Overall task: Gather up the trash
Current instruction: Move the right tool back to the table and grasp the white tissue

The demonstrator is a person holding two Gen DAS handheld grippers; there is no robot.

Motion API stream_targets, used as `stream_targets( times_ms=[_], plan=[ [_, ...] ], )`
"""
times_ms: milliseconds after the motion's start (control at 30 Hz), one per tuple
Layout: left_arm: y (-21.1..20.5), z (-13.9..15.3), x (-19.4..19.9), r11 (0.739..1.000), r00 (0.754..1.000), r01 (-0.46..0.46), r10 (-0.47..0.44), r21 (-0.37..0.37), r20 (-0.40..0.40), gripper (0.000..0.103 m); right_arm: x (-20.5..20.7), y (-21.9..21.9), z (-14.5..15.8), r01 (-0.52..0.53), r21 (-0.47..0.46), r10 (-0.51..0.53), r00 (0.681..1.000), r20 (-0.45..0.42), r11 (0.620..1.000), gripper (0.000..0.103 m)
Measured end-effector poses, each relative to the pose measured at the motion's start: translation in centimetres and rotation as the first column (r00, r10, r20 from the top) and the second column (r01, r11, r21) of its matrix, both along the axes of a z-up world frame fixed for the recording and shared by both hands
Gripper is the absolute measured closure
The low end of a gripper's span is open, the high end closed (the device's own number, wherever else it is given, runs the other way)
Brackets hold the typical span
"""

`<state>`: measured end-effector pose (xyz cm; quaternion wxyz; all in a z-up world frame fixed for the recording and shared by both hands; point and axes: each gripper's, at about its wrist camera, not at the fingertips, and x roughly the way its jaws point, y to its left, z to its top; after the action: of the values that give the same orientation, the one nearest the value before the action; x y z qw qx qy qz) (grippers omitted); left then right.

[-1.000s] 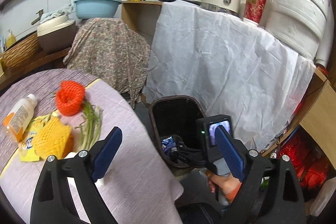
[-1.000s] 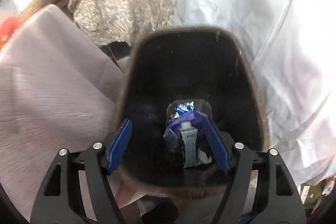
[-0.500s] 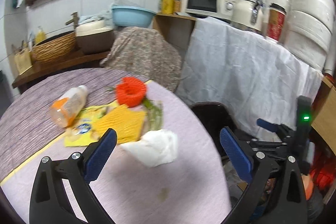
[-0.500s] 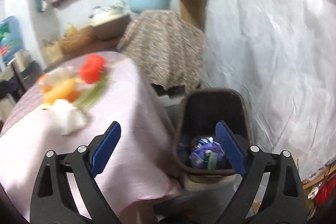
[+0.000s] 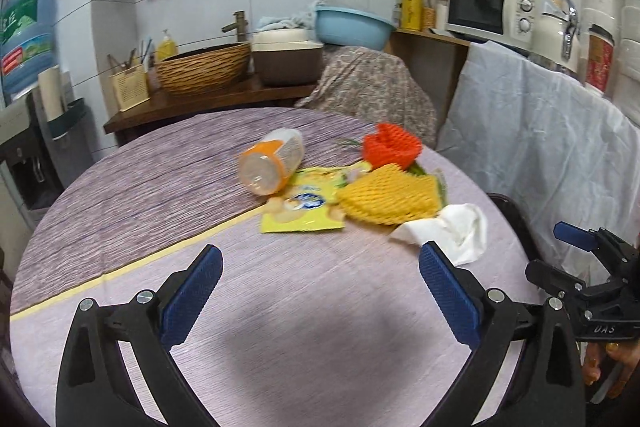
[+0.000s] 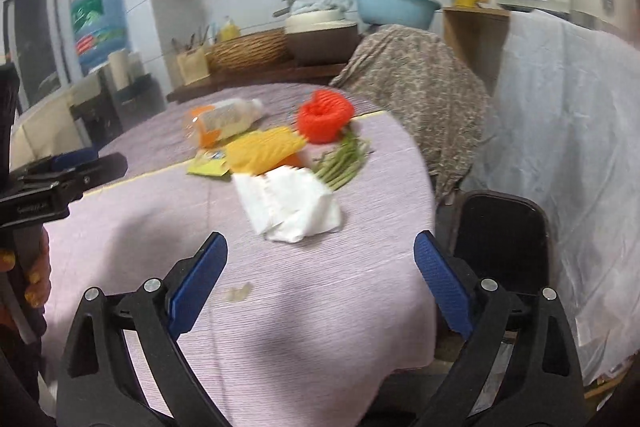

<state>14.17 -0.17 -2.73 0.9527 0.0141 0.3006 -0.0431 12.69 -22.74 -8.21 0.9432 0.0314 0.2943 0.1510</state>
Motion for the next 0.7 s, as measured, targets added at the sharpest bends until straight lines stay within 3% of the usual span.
stream_targets(
  times_ms=[200,567,667,700],
  plan=[
    [2.5,-1.1,-0.2,0.999,0.999,-0.036,0.035,-0.019,-0.032,0.006,1.0,2.9,-1.4,-0.049,-0.084,0.046,0.998,-0.037,0.995,0.010],
    [2.7,-2.1,0.3,0.999,0.996,-0.025,0.022,-0.030,-0.083,0.006,7.1,3.9,-2.4,-0.081,-0.115,0.068,0.991,-0.111,0.990,0.011],
    [2.6,-2.3,0.4,0.999,0.996,-0.020,0.018,-0.027,-0.090,0.006,7.8,4.1,-3.1,-0.103,-0.098,0.087,0.985,-0.151,0.990,0.033],
    [2.6,-2.4,0.3,1.000,0.996,-0.019,0.016,-0.024,-0.090,0.006,7.8,4.2,-3.2,-0.112,-0.097,0.096,0.983,-0.159,0.989,0.045]
  ],
)
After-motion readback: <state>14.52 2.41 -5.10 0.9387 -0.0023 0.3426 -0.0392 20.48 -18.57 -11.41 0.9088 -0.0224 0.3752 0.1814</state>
